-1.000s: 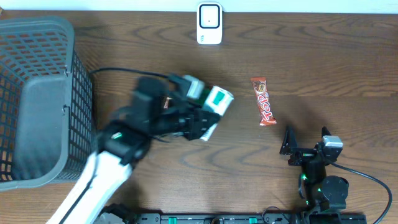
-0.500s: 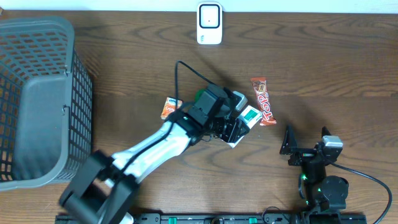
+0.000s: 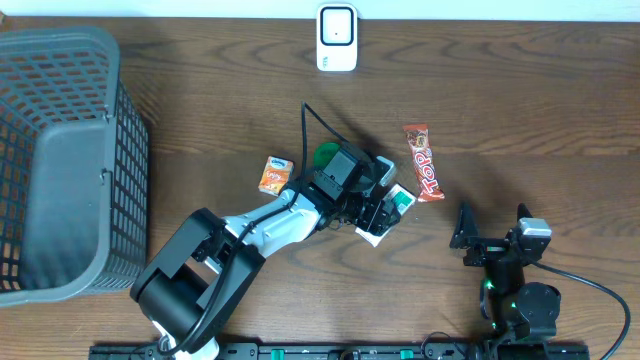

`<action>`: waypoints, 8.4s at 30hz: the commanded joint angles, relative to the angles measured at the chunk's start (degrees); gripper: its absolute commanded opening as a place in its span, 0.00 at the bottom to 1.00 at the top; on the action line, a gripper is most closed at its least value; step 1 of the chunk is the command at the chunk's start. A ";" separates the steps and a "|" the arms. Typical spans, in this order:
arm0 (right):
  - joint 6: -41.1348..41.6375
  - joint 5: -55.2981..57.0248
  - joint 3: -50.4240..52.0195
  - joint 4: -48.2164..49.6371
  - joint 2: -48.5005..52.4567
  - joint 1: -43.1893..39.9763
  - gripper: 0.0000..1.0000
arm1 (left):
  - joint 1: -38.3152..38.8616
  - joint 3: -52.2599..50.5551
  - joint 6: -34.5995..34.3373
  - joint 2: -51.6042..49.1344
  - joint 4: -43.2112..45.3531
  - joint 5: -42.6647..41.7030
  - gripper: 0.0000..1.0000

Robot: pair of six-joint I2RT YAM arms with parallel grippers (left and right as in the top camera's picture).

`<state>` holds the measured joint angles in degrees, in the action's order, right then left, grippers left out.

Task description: Scan the item barcode

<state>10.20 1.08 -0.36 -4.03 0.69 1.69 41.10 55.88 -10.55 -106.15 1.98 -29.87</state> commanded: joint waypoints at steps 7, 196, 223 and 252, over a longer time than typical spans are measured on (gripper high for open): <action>-0.39 0.13 0.07 -0.24 -0.31 0.66 0.99 | 0.48 -0.50 -1.11 17.16 -5.84 0.33 0.87; 32.15 -29.64 -17.27 17.55 104.21 0.66 0.40 | 2.36 -1.44 -25.77 -3.67 -9.79 15.56 0.07; 29.38 -31.26 -17.27 13.68 97.35 0.59 0.01 | 2.32 -1.44 -22.47 -3.67 -11.76 16.96 0.07; 49.79 -13.81 -17.31 -16.09 64.46 0.61 0.02 | 2.32 -1.44 -20.59 3.04 -14.93 5.42 0.07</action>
<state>54.30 -17.67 -18.98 -18.96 64.69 1.78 43.62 55.20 -31.51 -104.07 -12.23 -22.98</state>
